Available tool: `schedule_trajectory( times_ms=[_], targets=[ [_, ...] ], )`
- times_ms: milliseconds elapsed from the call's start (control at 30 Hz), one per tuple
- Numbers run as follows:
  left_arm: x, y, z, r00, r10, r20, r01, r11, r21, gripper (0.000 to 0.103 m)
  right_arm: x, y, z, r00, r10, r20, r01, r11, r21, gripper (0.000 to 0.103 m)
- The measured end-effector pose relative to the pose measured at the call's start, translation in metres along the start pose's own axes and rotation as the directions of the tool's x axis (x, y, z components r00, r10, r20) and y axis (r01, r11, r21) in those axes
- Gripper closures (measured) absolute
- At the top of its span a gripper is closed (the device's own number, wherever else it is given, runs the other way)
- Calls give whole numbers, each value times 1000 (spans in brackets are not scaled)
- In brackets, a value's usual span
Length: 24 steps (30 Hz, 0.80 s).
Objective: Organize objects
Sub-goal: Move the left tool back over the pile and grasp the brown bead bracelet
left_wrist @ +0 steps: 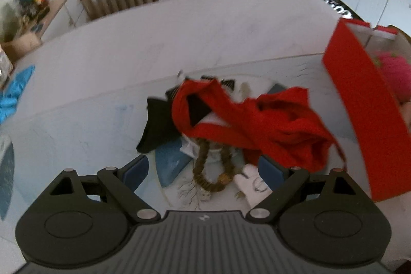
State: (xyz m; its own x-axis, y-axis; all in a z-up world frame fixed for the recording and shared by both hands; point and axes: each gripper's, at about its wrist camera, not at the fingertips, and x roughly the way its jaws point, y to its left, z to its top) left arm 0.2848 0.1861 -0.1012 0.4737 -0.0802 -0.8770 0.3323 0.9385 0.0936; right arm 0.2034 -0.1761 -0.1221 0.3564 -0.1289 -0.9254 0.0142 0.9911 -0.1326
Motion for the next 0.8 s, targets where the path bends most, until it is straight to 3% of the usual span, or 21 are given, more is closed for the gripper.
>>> schedule_trajectory(
  times_ms=[233,300,367,433,633,800],
  targets=[
    [39,7,-8,998,22,-64,-25,999,-38,13,0,2,-1,1000,-7,-1,7,1000,-3,96],
    [46,8,-8,997,25,-75,-29,998,-47,30,0,2,-1,1000,-8,-1,8,1000,-4,95],
    [49,11,-8,996,17,-84,-22,998,-65,40,0,2,-1,1000,-10,-1,10,1000,-5,95],
    [52,13,-8,996,5,-89,-12,997,-83,42,0,2,-1,1000,-11,-1,11,1000,-5,95],
    [56,14,-7,995,-15,-94,4,993,-117,62,0,2,0,1000,-11,-2,11,1000,-5,95],
    [58,8,-6,993,1,-118,-12,996,-89,91,0,2,-1,1000,-14,-1,14,1000,-7,95]
  ],
)
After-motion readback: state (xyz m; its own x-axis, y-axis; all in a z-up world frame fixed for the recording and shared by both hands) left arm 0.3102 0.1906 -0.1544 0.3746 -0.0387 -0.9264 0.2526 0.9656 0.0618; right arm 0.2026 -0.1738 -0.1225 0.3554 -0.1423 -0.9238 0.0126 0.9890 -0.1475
